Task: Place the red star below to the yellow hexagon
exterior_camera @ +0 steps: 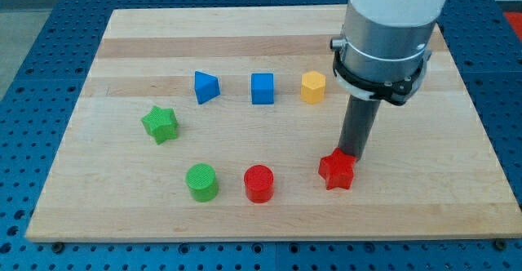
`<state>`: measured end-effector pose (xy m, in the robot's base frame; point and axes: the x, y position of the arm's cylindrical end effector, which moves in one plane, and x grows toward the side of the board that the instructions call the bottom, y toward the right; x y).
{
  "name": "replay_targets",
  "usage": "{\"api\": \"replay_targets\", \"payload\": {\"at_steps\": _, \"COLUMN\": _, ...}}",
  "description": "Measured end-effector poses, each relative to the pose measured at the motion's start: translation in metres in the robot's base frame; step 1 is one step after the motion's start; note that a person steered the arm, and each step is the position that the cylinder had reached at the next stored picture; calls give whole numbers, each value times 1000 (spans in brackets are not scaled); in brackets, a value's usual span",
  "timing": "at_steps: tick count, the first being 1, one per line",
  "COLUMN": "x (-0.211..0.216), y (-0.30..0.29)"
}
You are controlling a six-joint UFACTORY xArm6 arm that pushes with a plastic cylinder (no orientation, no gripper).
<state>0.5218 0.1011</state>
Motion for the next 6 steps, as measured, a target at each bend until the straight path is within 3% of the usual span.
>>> {"api": "replay_targets", "payload": {"at_steps": 2, "x": -13, "y": 64}}
{"api": "replay_targets", "payload": {"at_steps": 3, "x": 25, "y": 71}}
{"api": "replay_targets", "payload": {"at_steps": 6, "x": 13, "y": 48}}
